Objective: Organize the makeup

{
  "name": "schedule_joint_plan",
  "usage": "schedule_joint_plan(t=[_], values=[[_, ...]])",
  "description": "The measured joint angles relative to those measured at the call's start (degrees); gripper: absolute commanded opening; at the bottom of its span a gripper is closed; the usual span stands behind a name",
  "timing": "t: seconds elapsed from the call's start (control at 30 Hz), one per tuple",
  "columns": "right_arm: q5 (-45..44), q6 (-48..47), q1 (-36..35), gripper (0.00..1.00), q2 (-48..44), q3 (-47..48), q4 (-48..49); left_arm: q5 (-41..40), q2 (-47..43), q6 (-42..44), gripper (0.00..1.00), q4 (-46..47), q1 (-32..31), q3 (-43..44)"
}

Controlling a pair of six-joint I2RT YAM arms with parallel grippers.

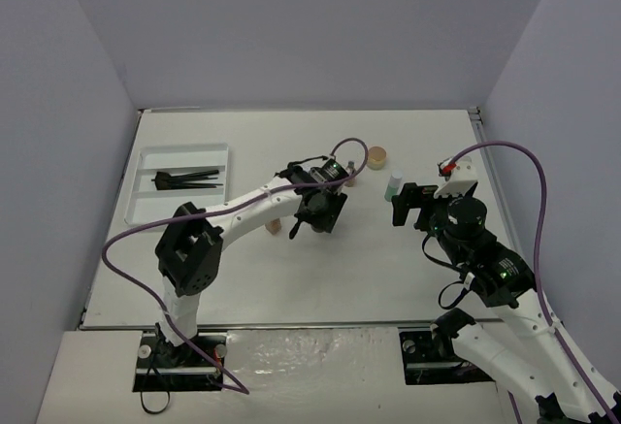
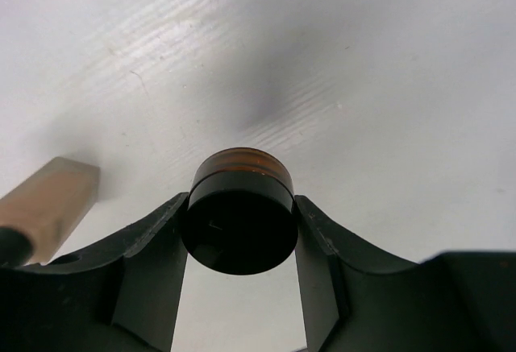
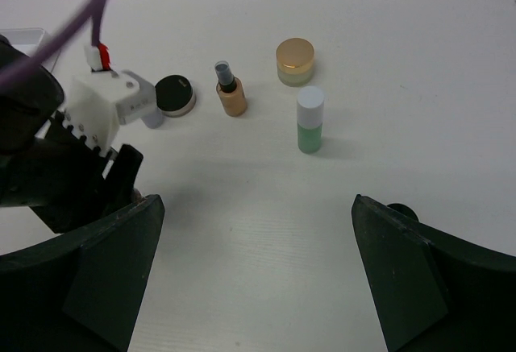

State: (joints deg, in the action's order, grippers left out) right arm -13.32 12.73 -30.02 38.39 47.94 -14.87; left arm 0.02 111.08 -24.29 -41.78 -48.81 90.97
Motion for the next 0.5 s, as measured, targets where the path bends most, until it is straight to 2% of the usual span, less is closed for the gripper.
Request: schedule_joint_plan(t=[0.2,0.33,0.5], values=[[-0.02,-0.18,0.0,1.0,0.0,0.35,-0.06,0.38,-6.95,1.07,0.1,-6.14,5.18,11.97],[-0.15,-0.5,0.0,1.0,0.01,0.89,-0.2,0.85,-10.84,2.28,0.1,-8.68,14.26,15.34],[-0.2,-0.68,0.0,1.0,0.22,1.15,-0.22,1.73,-11.11,3.6,0.1,-10.9,27.34,15.7]])
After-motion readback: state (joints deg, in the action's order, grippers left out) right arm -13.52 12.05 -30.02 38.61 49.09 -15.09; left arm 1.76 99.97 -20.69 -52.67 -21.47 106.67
